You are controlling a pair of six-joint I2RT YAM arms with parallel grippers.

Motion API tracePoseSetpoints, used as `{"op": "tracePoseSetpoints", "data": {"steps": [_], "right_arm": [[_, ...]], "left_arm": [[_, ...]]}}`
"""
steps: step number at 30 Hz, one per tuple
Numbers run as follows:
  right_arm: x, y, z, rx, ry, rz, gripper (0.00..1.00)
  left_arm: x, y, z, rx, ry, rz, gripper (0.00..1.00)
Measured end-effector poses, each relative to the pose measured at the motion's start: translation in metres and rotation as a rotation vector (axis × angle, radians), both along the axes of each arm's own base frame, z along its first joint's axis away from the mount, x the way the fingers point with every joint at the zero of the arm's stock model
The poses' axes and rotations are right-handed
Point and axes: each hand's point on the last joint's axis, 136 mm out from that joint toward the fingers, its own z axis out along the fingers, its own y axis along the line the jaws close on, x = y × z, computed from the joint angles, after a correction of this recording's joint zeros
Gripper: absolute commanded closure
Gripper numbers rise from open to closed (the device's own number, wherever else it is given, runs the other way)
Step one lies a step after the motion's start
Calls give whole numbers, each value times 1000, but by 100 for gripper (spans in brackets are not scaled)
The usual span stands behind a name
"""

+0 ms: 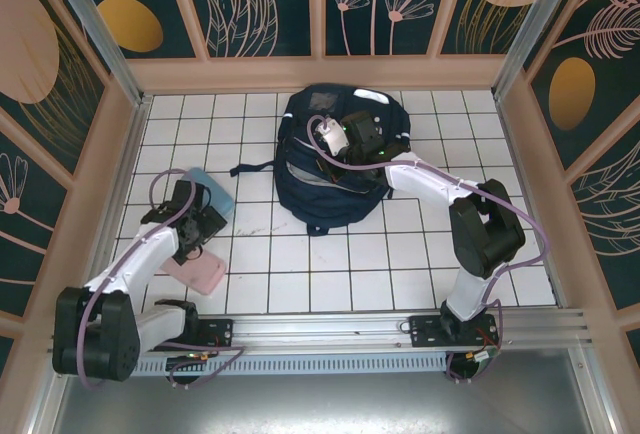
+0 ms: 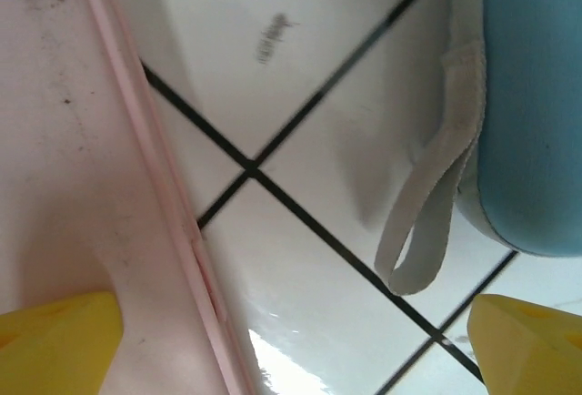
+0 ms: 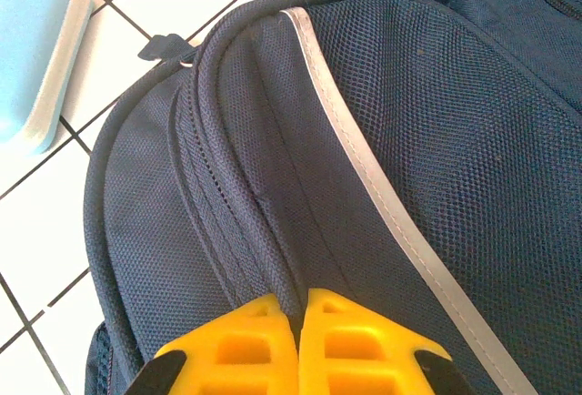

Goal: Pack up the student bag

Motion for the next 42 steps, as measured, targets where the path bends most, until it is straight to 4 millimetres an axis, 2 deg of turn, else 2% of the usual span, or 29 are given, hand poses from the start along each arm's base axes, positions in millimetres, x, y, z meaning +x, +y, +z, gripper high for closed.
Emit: {"op": "tracePoseSetpoints", "data": {"steps": [5, 9, 13, 17, 18, 20, 22, 25, 29, 33, 35, 38, 40, 42], "right_arm": [[0, 0, 0, -1, 0, 0, 100], [0, 0, -1, -2, 1, -1, 100], [0, 0, -3, -3, 8, -3, 100], [0, 0, -4, 2, 18, -11, 100], [0, 0, -4, 5, 21, -15, 97], [0, 0, -4, 11, 33, -27, 73], [0, -2, -5, 22, 62, -58, 55], [-3, -3, 1, 47, 95, -97, 42], [-16, 5, 25, 105, 120, -120, 41], [-45, 43, 42, 159, 165, -78, 42], [-66, 66, 42, 180, 212, -36, 45], [-92, 103, 26, 190, 302, 22, 52], [-103, 125, 3, 175, 372, 41, 55], [-110, 138, -24, 147, 434, 49, 57]], "left_arm": [[20, -25, 4, -31, -53, -55, 1], [32, -56, 11, -133, -116, -84, 2], [40, -94, 14, -233, -143, -157, 1], [42, -115, 21, -281, -116, -217, 1], [41, -116, 23, -274, -101, -233, 1], [38, -115, 31, -250, -81, -252, 2], [38, -108, 43, -212, -89, -262, 1], [31, -95, 54, -166, -102, -251, 2], [19, -70, 48, -154, -103, -187, 1], [-4, -41, 24, -154, -65, -91, 1], [-13, -37, 15, -165, -48, -70, 2], [-21, -40, 5, -199, -44, -62, 5], [-23, -41, 0, -223, -52, -53, 7], [-24, -43, -4, -241, -58, -48, 10]]}}
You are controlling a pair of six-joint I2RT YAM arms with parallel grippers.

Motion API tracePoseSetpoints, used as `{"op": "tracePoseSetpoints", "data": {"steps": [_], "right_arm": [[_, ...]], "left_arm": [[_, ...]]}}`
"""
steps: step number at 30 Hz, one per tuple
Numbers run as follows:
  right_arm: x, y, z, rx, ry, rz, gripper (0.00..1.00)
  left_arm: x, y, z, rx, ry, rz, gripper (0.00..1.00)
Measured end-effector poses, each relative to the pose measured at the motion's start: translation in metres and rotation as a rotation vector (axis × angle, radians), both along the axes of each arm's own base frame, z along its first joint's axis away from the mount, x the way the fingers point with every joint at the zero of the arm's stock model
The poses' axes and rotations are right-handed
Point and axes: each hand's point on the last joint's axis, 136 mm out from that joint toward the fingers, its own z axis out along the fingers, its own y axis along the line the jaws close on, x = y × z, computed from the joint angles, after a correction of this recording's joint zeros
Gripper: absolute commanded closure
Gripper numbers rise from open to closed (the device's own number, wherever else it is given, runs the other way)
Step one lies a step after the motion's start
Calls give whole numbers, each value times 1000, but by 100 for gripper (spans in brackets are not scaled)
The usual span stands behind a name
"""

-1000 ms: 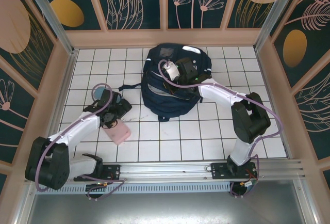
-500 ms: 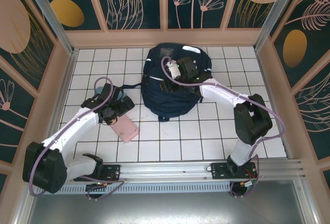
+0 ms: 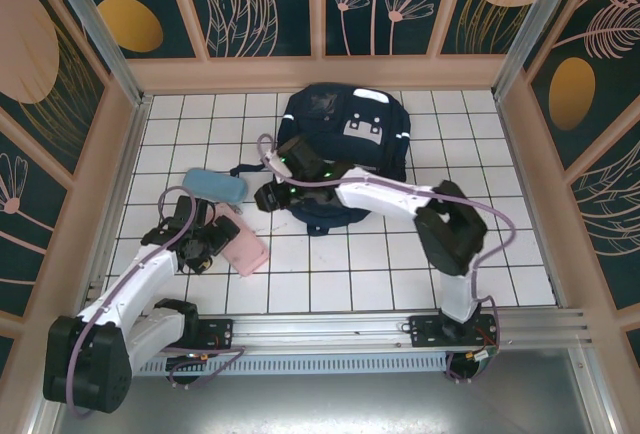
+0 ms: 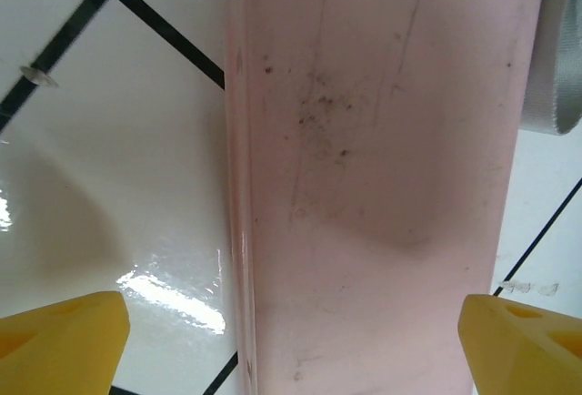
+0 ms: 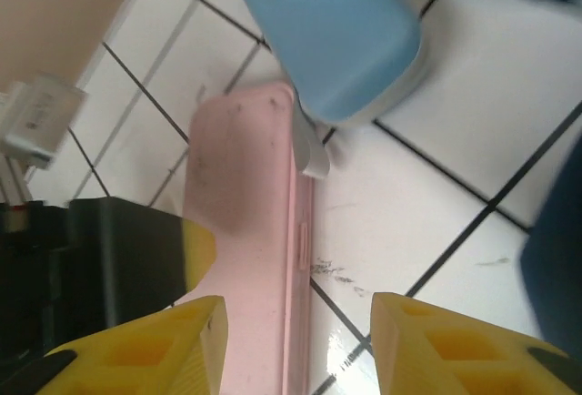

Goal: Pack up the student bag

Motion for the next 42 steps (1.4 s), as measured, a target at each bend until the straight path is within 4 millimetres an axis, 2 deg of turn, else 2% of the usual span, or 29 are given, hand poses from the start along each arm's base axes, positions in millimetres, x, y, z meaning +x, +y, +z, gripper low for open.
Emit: {"op": "tracePoseSetpoints", "data": {"steps": [4, 8, 14, 18, 22, 27, 31, 36, 42], "right_arm": [[-10, 10, -48, -54, 105, 28, 59], [-20, 15, -67, -62, 182, 66, 59], [-23, 33, -66, -26, 221, 114, 59], [-23, 37, -72, -28, 230, 121, 59], [-23, 34, -80, -54, 238, 111, 60], [-18, 32, -86, -81, 233, 90, 66], [-13, 30, -86, -76, 238, 74, 69], [-4, 25, -86, -37, 264, 62, 70], [6, 18, -86, -6, 291, 47, 72]], "left_arm": [[-2, -3, -9, -31, -4, 12, 25], [0, -6, -12, -56, -18, 25, 29], [9, -11, -6, -90, -58, 18, 38], [13, -19, -4, -130, -84, -7, 44], [19, -27, 0, -168, -108, -30, 43], [24, -32, 0, -188, -120, -45, 31], [24, -32, -1, -192, -120, -43, 27], [19, -33, -8, -197, -103, -47, 27], [22, -39, -10, -227, -102, -64, 35]]}}
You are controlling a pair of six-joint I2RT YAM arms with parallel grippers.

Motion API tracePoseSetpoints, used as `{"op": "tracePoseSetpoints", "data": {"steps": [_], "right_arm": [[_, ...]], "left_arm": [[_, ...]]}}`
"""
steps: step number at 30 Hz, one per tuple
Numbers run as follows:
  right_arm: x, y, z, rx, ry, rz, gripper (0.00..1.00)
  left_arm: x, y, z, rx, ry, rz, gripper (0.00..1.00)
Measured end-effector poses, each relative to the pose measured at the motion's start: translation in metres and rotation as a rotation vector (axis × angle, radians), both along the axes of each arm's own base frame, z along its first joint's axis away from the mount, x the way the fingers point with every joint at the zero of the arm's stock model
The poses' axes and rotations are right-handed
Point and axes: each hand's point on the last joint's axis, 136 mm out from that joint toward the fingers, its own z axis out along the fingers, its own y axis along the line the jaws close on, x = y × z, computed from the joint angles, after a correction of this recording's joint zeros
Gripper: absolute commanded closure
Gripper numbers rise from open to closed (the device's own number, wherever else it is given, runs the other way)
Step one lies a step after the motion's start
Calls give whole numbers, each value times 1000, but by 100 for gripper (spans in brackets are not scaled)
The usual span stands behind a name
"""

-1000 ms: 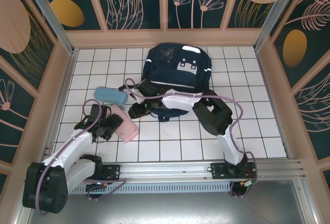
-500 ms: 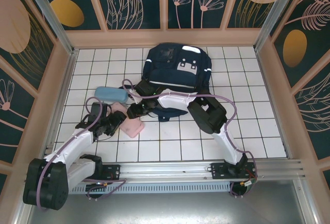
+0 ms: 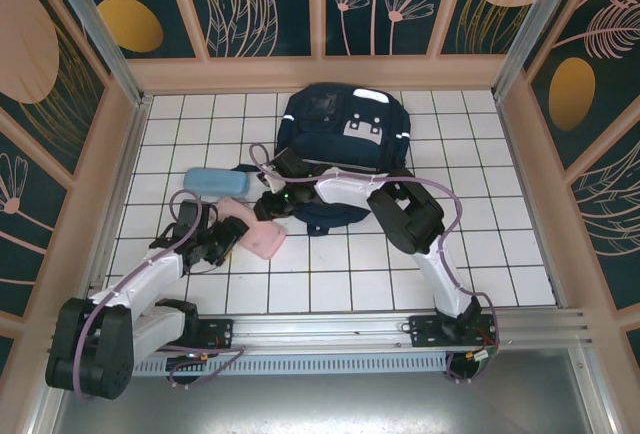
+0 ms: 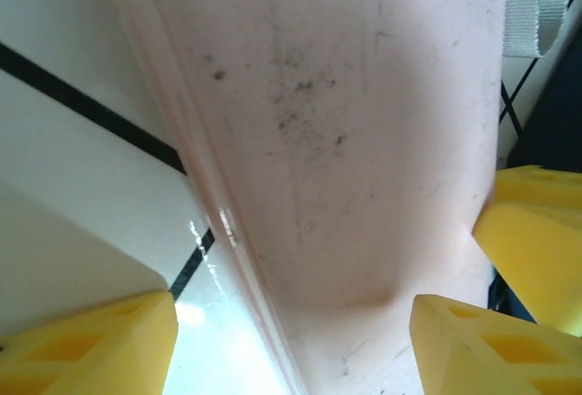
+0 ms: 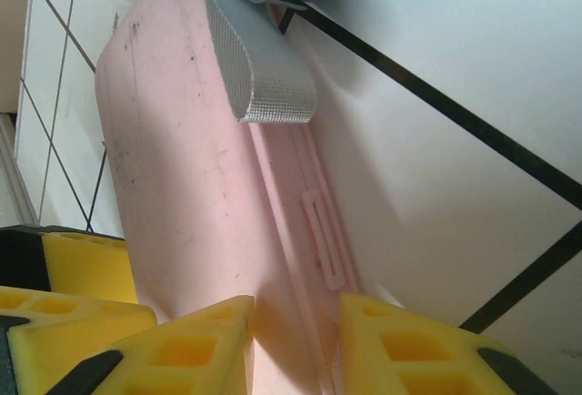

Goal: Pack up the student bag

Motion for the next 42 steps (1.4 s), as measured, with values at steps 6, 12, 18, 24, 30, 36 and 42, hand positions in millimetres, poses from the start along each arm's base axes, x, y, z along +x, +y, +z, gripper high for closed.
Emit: {"op": "tracePoseSetpoints", "data": {"steps": [6, 12, 18, 24, 30, 36, 42], "right_arm": [[-1, -1, 1, 40, 31, 12, 71], [-5, -2, 1, 57, 57, 28, 67], [-2, -6, 2, 67, 77, 22, 65], [-6, -4, 5, 85, 109, 32, 64], [-5, -5, 6, 86, 111, 31, 63], [-5, -5, 5, 86, 111, 31, 63], [-6, -6, 5, 82, 108, 29, 60]], "left_arm": [[7, -7, -2, -31, -9, -20, 37], [12, -13, 0, -79, -17, -30, 31], [16, -21, 11, -134, -57, -40, 32], [29, -31, 43, -211, -177, -58, 34], [26, -31, 37, -217, -153, -49, 41], [22, -29, 29, -201, -121, -46, 58], [20, -26, 26, -182, -103, -38, 74]]}}
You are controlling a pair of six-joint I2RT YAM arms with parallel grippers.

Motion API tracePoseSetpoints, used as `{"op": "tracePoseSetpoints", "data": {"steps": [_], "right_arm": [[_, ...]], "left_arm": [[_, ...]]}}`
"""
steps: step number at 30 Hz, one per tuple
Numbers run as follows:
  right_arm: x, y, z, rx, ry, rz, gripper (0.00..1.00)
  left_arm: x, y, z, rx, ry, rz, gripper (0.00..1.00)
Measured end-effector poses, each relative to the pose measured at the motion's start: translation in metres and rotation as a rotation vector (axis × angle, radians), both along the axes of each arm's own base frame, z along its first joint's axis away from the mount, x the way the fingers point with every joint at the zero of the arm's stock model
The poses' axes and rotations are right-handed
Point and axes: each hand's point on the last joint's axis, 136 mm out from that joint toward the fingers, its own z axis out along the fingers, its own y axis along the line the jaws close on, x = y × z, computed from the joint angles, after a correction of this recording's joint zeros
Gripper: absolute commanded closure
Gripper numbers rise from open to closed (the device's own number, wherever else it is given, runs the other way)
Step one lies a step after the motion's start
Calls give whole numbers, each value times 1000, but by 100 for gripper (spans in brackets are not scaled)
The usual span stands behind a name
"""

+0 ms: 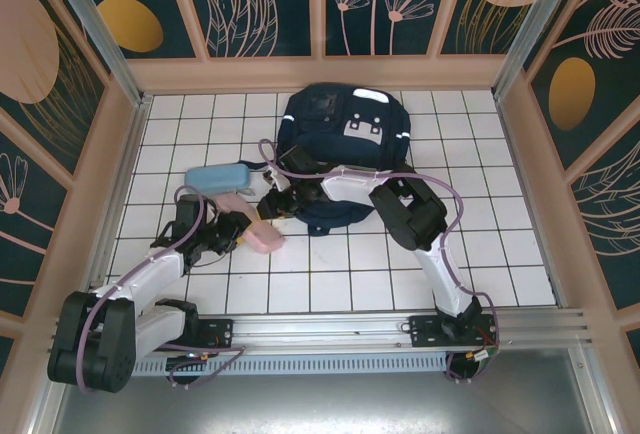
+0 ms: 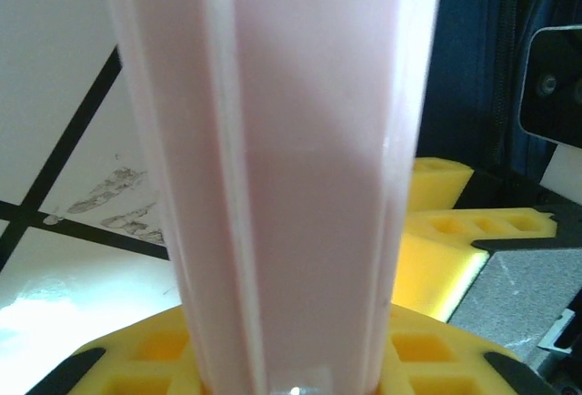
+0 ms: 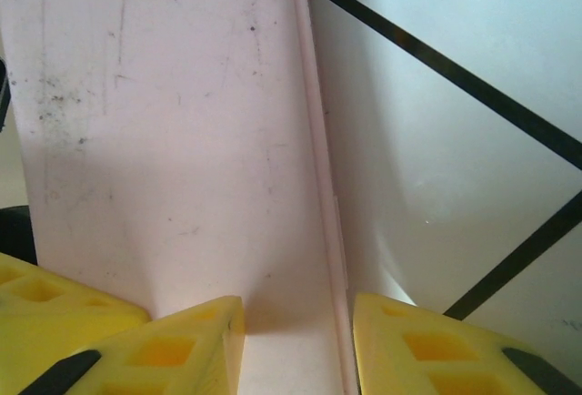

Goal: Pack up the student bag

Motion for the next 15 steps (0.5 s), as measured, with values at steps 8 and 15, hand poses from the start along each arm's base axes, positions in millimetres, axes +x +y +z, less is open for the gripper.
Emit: {"op": "tracePoseSetpoints", "data": {"steps": [8, 15], "right_arm": [[-5, -21, 37, -18, -66, -46, 48], [42, -66, 146, 47, -344, -238, 45]], "left_arm": [[-4, 4, 3, 23, 21, 6, 81], [-6, 4, 37, 37, -17, -8, 83]]}}
